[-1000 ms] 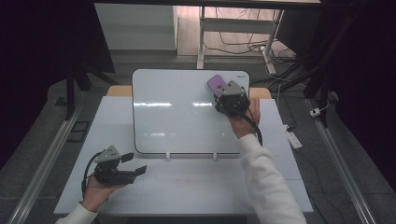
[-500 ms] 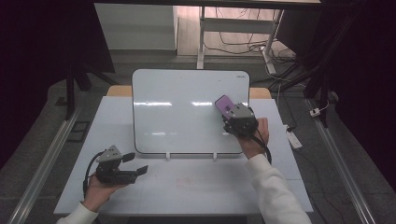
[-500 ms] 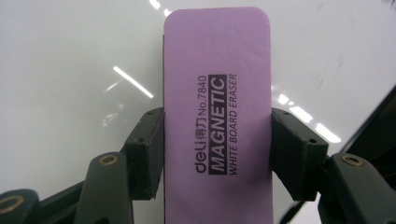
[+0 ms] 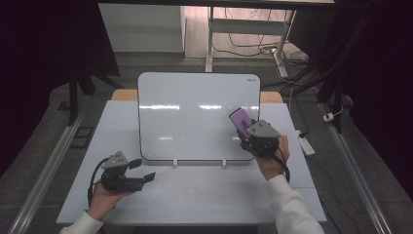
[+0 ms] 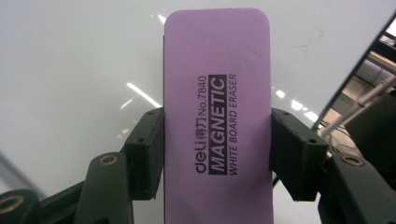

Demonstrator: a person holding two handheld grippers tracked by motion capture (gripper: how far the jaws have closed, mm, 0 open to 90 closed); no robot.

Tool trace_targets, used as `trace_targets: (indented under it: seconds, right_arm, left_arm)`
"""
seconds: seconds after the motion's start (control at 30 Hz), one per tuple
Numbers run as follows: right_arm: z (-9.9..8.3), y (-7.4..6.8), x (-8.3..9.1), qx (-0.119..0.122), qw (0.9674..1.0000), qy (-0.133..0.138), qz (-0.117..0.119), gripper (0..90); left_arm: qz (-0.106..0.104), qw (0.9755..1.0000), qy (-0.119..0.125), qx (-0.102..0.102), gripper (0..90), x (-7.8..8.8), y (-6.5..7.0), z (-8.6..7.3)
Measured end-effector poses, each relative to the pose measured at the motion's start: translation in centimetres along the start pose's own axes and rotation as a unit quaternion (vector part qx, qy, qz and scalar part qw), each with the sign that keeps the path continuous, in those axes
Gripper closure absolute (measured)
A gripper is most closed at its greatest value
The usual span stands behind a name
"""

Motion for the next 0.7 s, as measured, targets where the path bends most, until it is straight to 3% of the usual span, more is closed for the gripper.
trace_targets:
  seconds: [0.17,0.3,0.4,0.7]
  right_arm:
    - [-0.4,-1.8,1.0,0.001,0.9996,0.008,0.028,40.3]
    - [-0.5,-4.0,1.3,0.022,0.9980,0.018,0.057,40.3]
    - [-0.4,-5.3,1.3,0.043,0.9956,0.024,0.080,40.3]
    - [-1.0,-8.5,1.0,0.072,0.9889,0.024,0.128,40.3]
  left_arm:
    - [-0.008,0.9999,0.006,0.005,22.4,-0.3,0.4,0.6]
    - [-0.022,0.9996,0.019,0.008,23.8,-0.7,0.9,1.9]
    - [-0.031,0.9991,0.026,0.008,24.4,-1.1,1.4,2.9]
    - [-0.064,0.9971,0.039,0.009,26.7,-3.3,3.2,6.0]
Point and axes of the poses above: each handheld gripper's, and its own axes: x roughly backward along the jaws, z roughly out of its top, y roughly to its right, the point moved 1 cm from there along -x, roughly forward along the jaws, and after that the axes turned 10 degrees about y, right-handed, at the moved point
